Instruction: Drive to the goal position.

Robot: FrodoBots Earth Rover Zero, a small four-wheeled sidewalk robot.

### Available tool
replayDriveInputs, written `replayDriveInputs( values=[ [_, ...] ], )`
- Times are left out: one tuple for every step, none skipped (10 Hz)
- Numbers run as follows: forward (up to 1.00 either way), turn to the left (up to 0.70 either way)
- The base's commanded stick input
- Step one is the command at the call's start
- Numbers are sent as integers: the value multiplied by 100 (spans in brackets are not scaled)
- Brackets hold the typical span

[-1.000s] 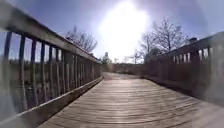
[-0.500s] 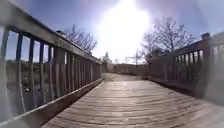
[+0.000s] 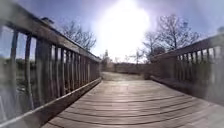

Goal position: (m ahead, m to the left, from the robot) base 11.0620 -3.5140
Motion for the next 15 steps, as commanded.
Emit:
replayDriveInputs(
  values=[
    [70, -8],
    [70, -8],
    [70, -11],
    [70, -7],
    [70, -3],
    [70, -1],
    [70, 0],
    [70, 0],
    [70, 0],
    [70, 0],
    [70, 0],
    [70, 0],
    [70, 0],
    [70, 0],
    [70, 0]
  ],
)
